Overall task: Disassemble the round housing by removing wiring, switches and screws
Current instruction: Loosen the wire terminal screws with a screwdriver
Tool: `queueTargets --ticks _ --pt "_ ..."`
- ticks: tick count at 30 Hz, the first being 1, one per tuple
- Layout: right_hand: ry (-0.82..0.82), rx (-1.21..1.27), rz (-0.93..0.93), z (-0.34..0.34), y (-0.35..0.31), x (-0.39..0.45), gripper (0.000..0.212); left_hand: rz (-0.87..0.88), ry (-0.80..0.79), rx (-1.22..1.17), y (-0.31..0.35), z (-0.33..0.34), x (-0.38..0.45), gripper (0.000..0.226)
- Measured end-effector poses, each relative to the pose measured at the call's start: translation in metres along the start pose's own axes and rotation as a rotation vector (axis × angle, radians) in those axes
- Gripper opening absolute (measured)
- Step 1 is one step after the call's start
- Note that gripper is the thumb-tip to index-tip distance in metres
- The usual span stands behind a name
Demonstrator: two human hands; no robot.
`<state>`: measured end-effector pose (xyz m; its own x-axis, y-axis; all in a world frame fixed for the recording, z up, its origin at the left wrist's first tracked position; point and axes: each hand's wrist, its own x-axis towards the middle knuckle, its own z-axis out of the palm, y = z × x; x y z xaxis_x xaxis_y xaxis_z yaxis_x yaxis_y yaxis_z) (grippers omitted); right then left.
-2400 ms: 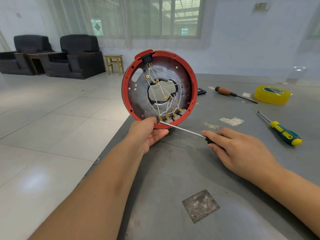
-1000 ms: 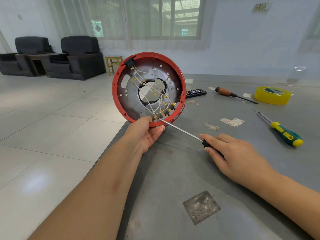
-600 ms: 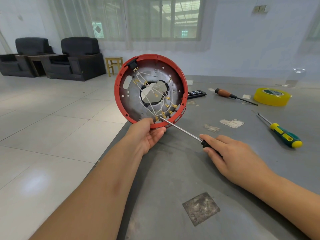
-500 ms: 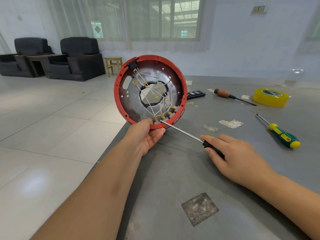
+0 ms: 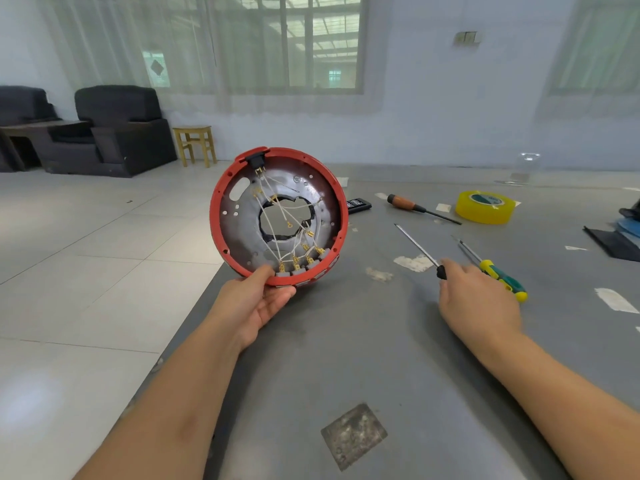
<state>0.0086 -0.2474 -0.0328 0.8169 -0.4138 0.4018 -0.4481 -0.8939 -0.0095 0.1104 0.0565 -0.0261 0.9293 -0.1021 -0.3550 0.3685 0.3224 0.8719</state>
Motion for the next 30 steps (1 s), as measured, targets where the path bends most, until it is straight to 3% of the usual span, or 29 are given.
queueTargets --ticks 7,11,14,16,18,21,26,30 --pt "-0.084 -0.239 0.025 0.009 0.003 0.007 0.014 -0.045 -0.078 0.004 -0.002 0.007 -0.007 0.027" --pt "-0.037 -0.274 -0.002 0.013 0.002 0.005 0.014 -0.046 -0.1 0.003 -0.003 0.009 -0.01 0.029" --pt "0.085 -0.206 -0.031 0.014 0.001 0.004 0.047 -0.053 -0.111 -0.004 -0.004 0.01 -0.011 0.03" --pt "0.184 -0.053 -0.214 0.011 -0.009 -0.003 0.07 -0.058 -0.119 -0.01 -0.004 0.011 -0.011 0.031" --pt "0.248 0.082 -0.442 0.006 -0.027 -0.01 0.075 -0.071 -0.133 -0.016 -0.004 0.011 -0.011 0.031" --pt "0.245 0.178 -0.614 -0.002 -0.053 -0.014 0.075 -0.108 -0.154 -0.011 -0.004 0.01 -0.009 0.031" --pt "0.223 0.268 -0.684 -0.014 -0.072 -0.009 0.049 -0.145 -0.172 0.057 -0.001 0.006 -0.01 0.035" --pt "0.181 0.372 -0.704 -0.008 -0.071 -0.012 0.05 -0.012 -0.116 0.372 0.004 0.003 -0.011 0.054"
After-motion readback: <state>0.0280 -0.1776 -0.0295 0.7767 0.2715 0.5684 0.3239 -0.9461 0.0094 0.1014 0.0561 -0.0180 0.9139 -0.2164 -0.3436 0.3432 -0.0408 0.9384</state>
